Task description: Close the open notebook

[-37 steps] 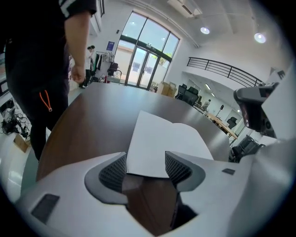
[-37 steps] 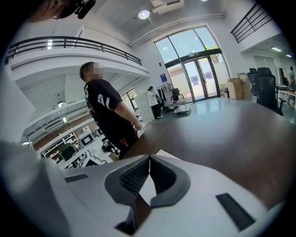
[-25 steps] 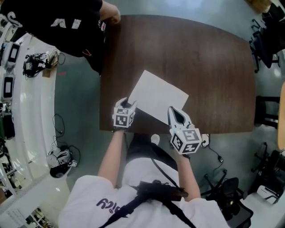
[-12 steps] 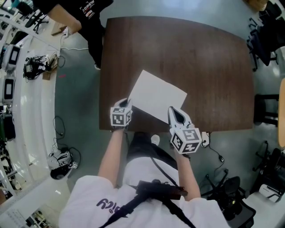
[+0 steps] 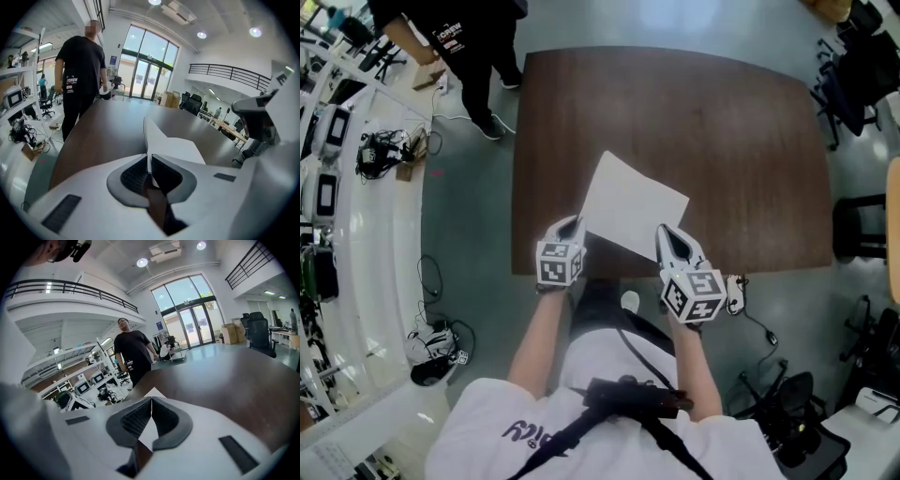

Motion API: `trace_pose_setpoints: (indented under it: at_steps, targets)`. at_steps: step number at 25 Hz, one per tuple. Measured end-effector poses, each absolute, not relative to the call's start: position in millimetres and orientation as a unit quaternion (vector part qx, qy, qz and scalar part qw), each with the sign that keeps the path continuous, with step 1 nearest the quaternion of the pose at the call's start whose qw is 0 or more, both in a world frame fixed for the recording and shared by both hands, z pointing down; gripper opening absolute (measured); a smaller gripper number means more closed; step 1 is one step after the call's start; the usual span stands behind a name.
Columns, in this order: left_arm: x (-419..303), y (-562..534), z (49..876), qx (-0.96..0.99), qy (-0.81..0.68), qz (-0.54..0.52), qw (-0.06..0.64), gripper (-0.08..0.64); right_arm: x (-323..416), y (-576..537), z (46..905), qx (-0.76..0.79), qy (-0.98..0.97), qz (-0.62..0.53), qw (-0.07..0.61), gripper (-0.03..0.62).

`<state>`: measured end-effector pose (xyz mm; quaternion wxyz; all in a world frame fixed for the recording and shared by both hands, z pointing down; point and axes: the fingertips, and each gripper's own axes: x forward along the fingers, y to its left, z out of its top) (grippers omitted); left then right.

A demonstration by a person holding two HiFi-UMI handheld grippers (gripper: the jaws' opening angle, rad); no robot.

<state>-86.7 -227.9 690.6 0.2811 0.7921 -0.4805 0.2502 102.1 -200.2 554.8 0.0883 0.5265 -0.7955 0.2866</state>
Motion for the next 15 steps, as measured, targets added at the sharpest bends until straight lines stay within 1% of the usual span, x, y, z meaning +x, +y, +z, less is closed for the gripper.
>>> trace_pose_setpoints:
  at_steps: [9, 15]
  targets:
    - [-25.8, -197.1, 646.8, 0.84, -0.429, 0.251, 0.219, 0.034, 136.0, -179.3, 535.3, 0.555, -0.782, 0.276, 0.057, 0.005]
    - [15.2, -170.7, 643.7, 0.862, -0.38, 0.265, 0.205, 0.034, 155.9, -166.3, 522.4, 0.577, -0.771, 0.268, 0.038, 0.005]
